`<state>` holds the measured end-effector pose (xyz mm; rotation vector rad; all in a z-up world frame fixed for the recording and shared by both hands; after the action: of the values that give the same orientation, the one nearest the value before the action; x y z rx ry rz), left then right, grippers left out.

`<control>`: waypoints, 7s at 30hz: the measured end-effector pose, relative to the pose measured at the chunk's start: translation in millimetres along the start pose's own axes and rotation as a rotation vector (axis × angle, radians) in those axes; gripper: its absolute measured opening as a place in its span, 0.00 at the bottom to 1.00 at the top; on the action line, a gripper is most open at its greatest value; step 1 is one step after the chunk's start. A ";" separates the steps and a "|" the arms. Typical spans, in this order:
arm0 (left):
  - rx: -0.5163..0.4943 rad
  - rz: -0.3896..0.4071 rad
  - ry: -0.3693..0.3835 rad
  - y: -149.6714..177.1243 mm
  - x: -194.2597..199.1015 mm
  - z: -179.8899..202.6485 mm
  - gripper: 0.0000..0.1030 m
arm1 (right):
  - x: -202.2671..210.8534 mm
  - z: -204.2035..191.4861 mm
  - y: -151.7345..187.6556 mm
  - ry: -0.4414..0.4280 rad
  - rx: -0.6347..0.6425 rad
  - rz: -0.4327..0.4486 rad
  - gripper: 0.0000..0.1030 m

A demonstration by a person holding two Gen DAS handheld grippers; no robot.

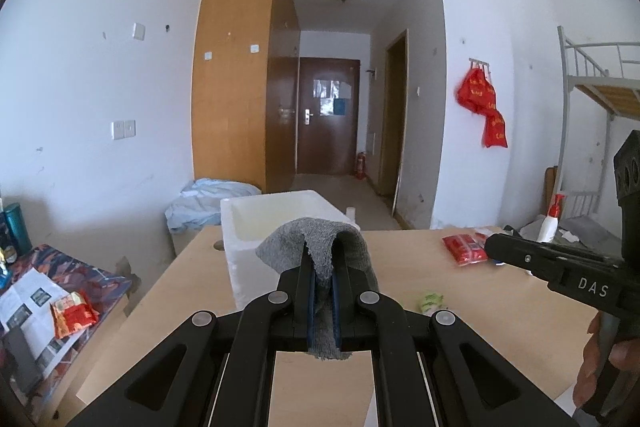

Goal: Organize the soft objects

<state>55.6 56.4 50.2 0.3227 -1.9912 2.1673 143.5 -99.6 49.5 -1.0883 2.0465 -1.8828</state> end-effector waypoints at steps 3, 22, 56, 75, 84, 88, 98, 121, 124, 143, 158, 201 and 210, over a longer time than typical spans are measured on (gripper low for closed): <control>0.003 -0.002 -0.004 -0.2 -3.7 -2.5 0.06 | -2.9 0.7 0.2 -0.004 -0.001 -0.010 0.14; -0.020 0.038 -0.022 -19.7 -9.3 -7.9 0.06 | -27.7 -34.1 73.7 -0.170 0.223 -0.355 0.85; 0.007 -0.020 0.001 -22.3 -50.2 -15.4 0.06 | -83.1 -29.3 147.4 -0.094 0.313 -0.600 0.85; 0.009 -0.069 0.022 -66.8 -127.0 -37.0 0.06 | -99.3 -26.3 149.9 -0.055 0.360 -0.628 0.96; -0.010 -0.115 -0.001 -70.6 -168.2 -41.5 0.06 | -101.4 -29.5 149.0 -0.062 0.379 -0.645 0.95; 0.004 -0.131 -0.013 -69.1 -184.4 -46.9 0.06 | -100.2 -31.9 148.1 -0.083 0.387 -0.647 0.84; -0.012 -0.161 -0.035 -59.1 -205.3 -52.6 0.06 | -102.6 -28.7 138.9 -0.085 0.371 -0.631 0.28; 0.034 -0.003 -0.095 -68.1 -154.8 -67.5 1.00 | -95.4 -6.9 112.5 -0.080 0.194 -0.543 0.13; 0.028 0.007 -0.092 -68.4 -144.9 -63.8 1.00 | -91.0 -7.9 107.9 -0.084 0.186 -0.518 0.13; -0.009 0.031 -0.038 -72.2 -74.1 -39.7 1.00 | -55.6 -9.2 58.6 -0.067 0.144 -0.328 0.13; 0.020 0.041 -0.058 -50.2 -11.8 -48.0 1.00 | -31.0 -27.2 10.4 -0.082 0.139 -0.164 0.13; 0.064 -0.111 -0.045 18.3 -81.3 -80.3 1.00 | -228.7 -36.4 -93.5 -0.124 0.130 -0.249 0.13; 0.049 -0.144 -0.007 24.7 -103.0 -71.6 1.00 | -249.9 -19.1 -91.0 -0.139 0.102 -0.325 0.35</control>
<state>145.0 127.0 -7.8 0.4666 -1.8587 2.1309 350.0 69.2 48.9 -1.5530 1.7636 -1.9610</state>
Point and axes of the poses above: each gripper's, at about its wrist camera, not at the fingertips, and x roughly against the way its jaws point, z to its right, y to its underside, the point moved 1 cm from there along -x, roughly the way its jaws point, and after that the axes turned 2 degrees about x, right-handed, at the moved point
